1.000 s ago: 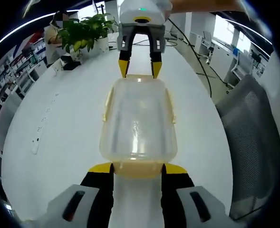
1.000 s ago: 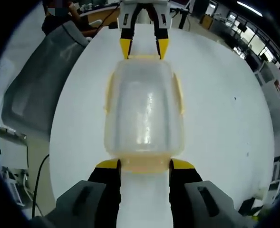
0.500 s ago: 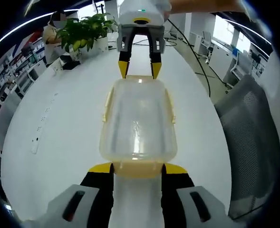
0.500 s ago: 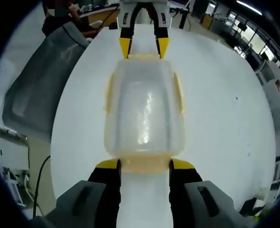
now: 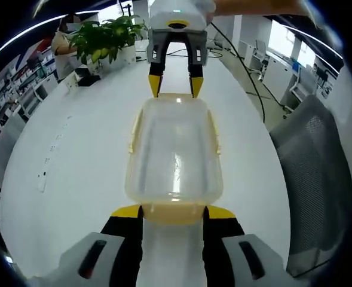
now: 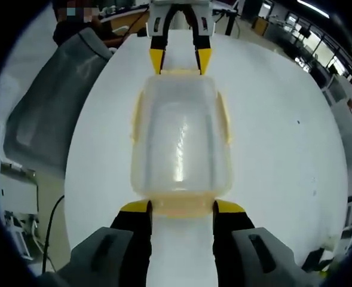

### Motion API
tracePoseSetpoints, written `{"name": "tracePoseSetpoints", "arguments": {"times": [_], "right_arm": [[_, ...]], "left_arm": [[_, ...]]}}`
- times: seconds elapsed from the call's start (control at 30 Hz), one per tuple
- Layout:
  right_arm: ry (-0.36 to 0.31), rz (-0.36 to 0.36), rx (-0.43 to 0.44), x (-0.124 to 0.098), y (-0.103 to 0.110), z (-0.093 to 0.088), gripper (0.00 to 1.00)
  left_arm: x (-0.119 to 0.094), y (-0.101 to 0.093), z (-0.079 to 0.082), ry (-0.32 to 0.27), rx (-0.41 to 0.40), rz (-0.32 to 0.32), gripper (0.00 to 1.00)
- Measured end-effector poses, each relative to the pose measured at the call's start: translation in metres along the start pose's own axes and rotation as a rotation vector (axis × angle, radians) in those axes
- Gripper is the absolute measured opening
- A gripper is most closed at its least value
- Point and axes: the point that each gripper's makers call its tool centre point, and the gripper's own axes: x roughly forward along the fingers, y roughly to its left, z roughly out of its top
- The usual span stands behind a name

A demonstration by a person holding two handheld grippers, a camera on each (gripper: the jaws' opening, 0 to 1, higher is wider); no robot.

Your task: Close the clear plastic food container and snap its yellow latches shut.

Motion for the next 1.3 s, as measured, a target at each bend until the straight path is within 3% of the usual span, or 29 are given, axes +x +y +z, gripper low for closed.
{"name": "tracePoseSetpoints", "arguments": {"times": [1.07, 1.3], "right_arm": [[0.003, -0.004, 0.080, -0.003, 0.003, -0.005, 0.40], [-0.042, -0.031, 0.126, -0.015, 0.000, 0.003, 0.37]], "left_arm": [[-0.004, 0.002, 0.001, 0.003, 0.034, 0.013, 0.36], [-0.012, 0.002, 0.004, -0.007, 0.004, 0.026, 0.35]]}}
